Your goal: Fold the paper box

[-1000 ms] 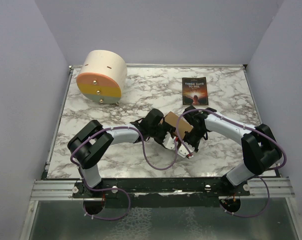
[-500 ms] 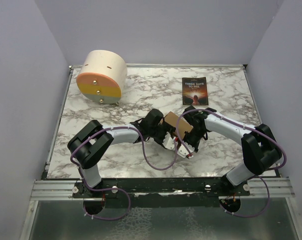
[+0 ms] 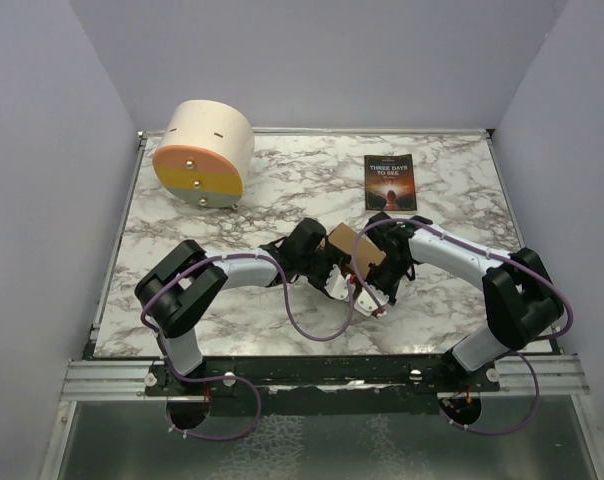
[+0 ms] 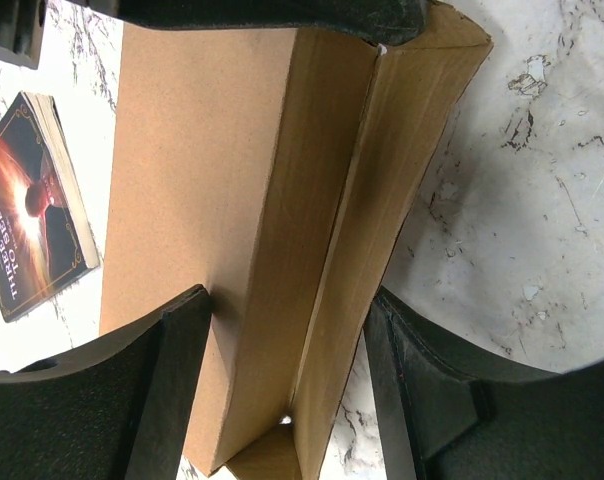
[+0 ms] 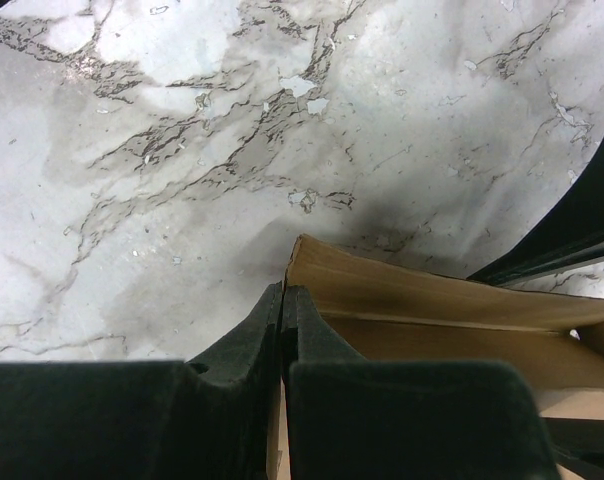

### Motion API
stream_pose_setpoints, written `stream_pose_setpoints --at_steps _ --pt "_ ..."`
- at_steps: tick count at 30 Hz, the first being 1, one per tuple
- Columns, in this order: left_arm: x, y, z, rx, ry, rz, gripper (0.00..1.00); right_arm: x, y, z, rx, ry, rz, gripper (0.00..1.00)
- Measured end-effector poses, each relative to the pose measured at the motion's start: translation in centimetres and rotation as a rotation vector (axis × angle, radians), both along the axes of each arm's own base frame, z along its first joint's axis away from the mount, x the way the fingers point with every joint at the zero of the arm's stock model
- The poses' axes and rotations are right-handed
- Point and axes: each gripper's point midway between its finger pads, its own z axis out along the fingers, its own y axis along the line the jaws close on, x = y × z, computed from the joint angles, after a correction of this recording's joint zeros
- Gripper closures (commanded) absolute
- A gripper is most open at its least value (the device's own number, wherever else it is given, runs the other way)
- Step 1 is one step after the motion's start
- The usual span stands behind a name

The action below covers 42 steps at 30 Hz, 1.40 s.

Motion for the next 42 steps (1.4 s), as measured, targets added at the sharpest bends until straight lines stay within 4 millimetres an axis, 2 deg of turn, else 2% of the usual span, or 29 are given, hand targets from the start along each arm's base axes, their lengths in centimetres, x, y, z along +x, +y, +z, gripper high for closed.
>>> stream_pose_setpoints --at_steps 42 --pt "0.16 -0.01 -0.28 -0.015 0.009 -0.02 0.38 -0.45 0.76 -0.16 0.021 0.018 0.014 0.99"
